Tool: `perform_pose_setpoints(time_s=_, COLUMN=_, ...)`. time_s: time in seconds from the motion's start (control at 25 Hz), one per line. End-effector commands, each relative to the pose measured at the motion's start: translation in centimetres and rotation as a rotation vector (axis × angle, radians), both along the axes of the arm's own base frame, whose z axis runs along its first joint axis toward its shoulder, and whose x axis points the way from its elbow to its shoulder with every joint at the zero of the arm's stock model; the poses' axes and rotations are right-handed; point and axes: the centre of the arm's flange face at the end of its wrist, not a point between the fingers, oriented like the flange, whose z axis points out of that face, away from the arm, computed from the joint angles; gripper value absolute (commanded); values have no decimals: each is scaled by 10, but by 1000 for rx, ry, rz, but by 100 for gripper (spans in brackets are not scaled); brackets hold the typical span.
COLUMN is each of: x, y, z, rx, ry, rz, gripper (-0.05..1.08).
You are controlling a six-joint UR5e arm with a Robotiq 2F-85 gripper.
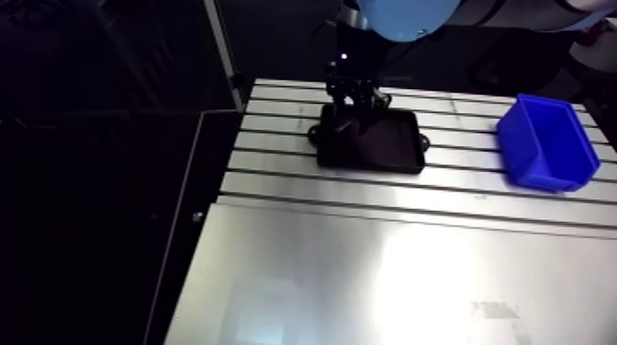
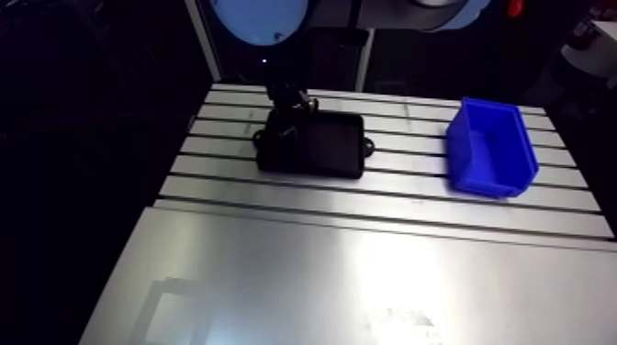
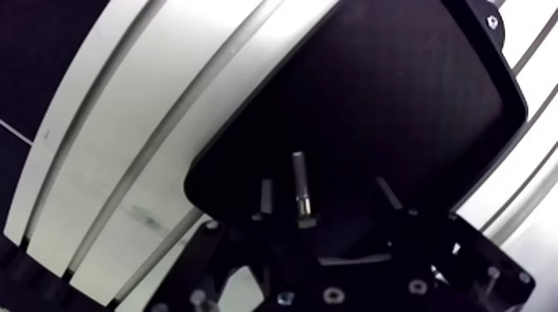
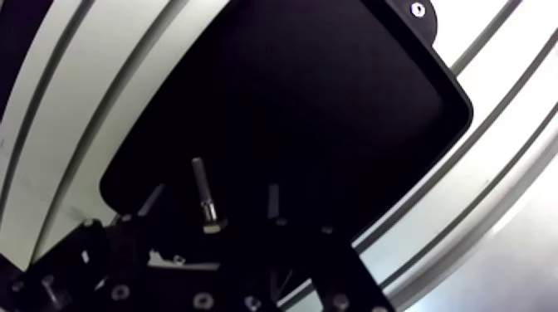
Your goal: Pick up the M10 bolt from the tray and put it into the blue bin.
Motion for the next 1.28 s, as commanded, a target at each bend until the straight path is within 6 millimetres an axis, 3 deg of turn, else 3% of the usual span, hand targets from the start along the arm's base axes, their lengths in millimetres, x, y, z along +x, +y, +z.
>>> perform_pose_setpoints(time_s=0.04, x=-1, y=-1, z=-5, rx=-1, ry=-6, rz=23, gripper=38)
perform_pose_setpoints(time_s=1.28, x=-4, y=-10, z=-10, rx=-6, ry=9, rz=50, gripper=56)
